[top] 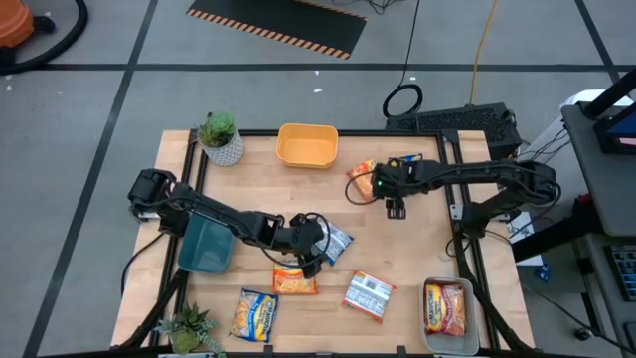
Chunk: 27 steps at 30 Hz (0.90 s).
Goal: Sort Maruchan noodles
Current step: Put the top right blue noodle pack into the blue bin
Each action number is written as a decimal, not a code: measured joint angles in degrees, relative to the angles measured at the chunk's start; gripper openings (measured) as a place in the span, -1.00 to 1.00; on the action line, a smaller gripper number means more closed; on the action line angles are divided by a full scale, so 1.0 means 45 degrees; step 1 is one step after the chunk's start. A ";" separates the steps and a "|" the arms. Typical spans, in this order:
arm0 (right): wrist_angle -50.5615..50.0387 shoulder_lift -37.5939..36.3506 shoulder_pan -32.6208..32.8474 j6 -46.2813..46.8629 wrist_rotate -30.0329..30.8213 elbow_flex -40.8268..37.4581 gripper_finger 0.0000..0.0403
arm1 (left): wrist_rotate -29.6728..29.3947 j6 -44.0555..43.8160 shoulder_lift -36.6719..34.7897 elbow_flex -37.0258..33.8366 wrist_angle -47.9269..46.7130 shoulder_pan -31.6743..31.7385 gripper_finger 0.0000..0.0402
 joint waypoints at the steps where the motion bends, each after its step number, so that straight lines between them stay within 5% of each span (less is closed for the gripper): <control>1: 0.0005 0.0000 -0.0160 -0.0135 0.0038 0.0000 0.19 | -0.0046 -0.0009 0.0000 0.0000 -0.0001 -0.0052 0.63; 16: -0.1008 0.0000 -0.0670 -0.2242 0.0490 -0.0005 0.18 | -0.0548 0.0026 0.0000 0.0005 -0.0010 -0.0486 0.63; 27: -0.0832 0.0000 -0.1146 -0.3983 -0.0374 -0.0012 0.01 | -0.0609 -0.0281 0.0000 0.0005 -0.0002 -0.0894 0.63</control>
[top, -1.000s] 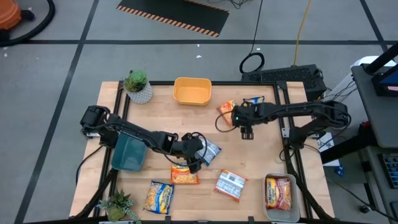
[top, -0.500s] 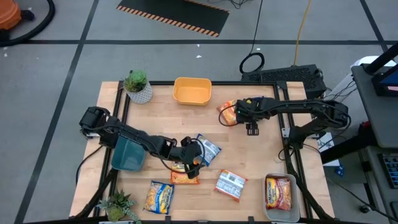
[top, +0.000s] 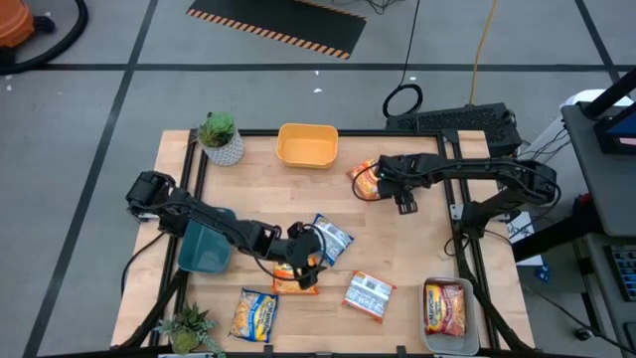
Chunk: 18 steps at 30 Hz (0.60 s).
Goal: Sort Maruchan noodles
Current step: Put the top right blue noodle pack into the blue bin
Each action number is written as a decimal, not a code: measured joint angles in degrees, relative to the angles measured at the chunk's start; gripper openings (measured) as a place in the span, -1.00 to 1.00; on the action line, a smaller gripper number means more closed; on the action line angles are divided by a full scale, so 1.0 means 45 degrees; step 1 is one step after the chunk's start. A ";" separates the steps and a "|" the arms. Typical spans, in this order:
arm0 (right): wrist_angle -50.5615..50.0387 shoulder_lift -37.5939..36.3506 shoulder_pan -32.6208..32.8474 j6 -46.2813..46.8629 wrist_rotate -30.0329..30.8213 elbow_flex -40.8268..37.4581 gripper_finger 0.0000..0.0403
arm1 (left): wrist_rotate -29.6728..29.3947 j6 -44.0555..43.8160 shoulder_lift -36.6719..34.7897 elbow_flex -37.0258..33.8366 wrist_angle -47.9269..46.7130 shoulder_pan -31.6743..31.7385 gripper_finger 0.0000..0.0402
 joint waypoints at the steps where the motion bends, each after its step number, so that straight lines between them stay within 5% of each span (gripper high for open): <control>1: 0.0044 0.0000 -0.0003 -0.0001 -0.0049 -0.0056 0.00 | 0.0000 0.0030 0.0000 0.0000 0.0002 0.0002 0.63; 11: 0.0867 0.0010 -0.0003 -0.0419 0.0669 -0.1334 -0.17 | -0.0008 0.0132 0.0000 0.0000 0.0018 0.0019 0.63; 18: 0.1038 0.0010 0.0007 -0.0424 0.1502 -0.1620 -0.52 | -0.0008 0.0408 0.0000 0.0000 0.0303 0.0063 0.63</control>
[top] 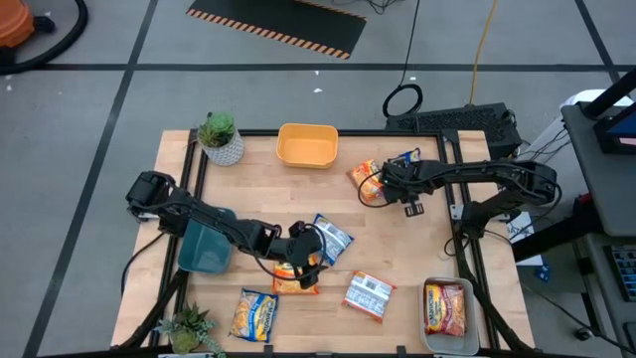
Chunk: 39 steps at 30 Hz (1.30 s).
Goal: Sort Maruchan noodles
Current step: Put the top right blue noodle pack into the blue bin
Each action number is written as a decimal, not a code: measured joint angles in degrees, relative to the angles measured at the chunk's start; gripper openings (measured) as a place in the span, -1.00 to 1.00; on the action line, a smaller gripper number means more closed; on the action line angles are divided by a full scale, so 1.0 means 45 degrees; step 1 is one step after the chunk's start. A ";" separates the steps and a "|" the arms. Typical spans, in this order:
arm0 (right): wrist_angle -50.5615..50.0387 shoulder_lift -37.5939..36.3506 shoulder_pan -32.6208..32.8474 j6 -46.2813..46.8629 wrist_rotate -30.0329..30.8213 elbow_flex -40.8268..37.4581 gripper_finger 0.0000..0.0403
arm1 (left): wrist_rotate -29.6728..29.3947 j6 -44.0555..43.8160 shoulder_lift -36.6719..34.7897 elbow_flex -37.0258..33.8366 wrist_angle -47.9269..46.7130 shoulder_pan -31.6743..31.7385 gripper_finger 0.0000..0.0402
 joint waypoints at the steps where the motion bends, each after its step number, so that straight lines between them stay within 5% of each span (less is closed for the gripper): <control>1: 0.0020 0.0000 0.0000 0.0000 -0.0004 0.0000 -0.58 | 0.0000 0.0071 0.0000 0.0000 0.0062 0.0027 0.63; 7: 0.0313 0.0000 0.0024 0.0601 -0.0074 0.0000 -0.97 | -0.0003 0.0222 0.0000 0.0000 0.0097 0.0243 0.63; 12: 0.0402 0.0000 0.0641 0.2339 -0.0178 0.0001 -0.99 | -0.1023 0.0403 0.0000 0.0000 0.0180 0.0485 0.63; 20: 0.1112 0.0000 0.2575 0.6060 -0.2936 0.0005 -1.00 | -0.2331 0.0566 0.0004 0.0000 0.0236 0.0665 0.63; 26: 0.4266 0.0000 0.4148 0.8485 -0.4413 0.0005 -1.00 | -0.2341 0.1061 0.0005 0.0000 0.1441 0.0655 0.63; 33: 0.8933 0.0000 0.5235 0.9217 -0.4523 0.0010 -1.00 | -0.2351 0.2834 0.0226 0.0005 0.2784 0.0655 0.63; 39: 0.9484 -0.0155 0.5346 1.0053 -0.5627 0.0017 -0.87 | -0.2322 0.2963 0.1123 0.0000 0.2728 0.0848 0.63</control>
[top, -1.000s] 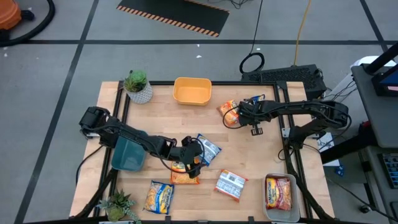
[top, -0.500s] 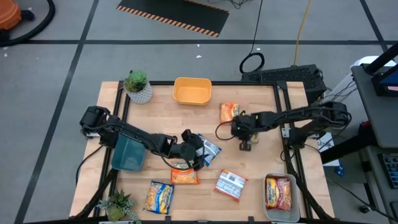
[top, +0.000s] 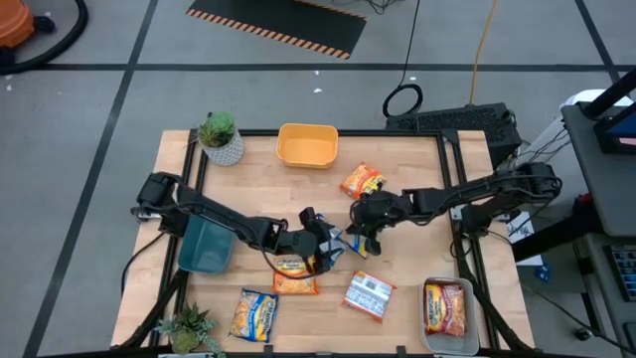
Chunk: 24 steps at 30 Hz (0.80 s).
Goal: Sort Maruchan noodles
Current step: Put the top right blue noodle pack into the blue bin
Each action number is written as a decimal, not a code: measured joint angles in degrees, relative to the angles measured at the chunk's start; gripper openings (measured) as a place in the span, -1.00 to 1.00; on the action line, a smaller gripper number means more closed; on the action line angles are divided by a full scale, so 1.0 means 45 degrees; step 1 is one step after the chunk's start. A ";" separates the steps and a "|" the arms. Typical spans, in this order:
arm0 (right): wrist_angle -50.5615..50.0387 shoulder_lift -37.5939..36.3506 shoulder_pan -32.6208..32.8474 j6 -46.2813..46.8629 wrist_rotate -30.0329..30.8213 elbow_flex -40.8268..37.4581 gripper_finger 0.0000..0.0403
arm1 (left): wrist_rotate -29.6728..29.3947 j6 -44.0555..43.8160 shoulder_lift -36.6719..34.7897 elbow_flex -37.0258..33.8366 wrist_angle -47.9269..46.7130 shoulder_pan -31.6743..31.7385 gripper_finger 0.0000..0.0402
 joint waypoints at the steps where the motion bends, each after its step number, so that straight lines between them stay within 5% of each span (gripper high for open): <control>1: -0.0069 -0.0016 0.0040 0.0047 -0.0226 0.0009 -0.83 | 0.0048 -0.0004 0.0224 0.0000 0.0235 0.0084 0.63; 13: -0.2515 -0.2204 0.0324 -0.0348 -0.0063 0.0015 -0.54 | 0.2052 -0.0384 0.1027 0.0005 0.0632 0.0847 0.63; 24: -0.4572 -0.5369 0.0348 -0.0256 0.0390 -0.0007 -0.53 | 0.1948 0.0273 0.1966 0.0000 0.1162 0.0857 0.62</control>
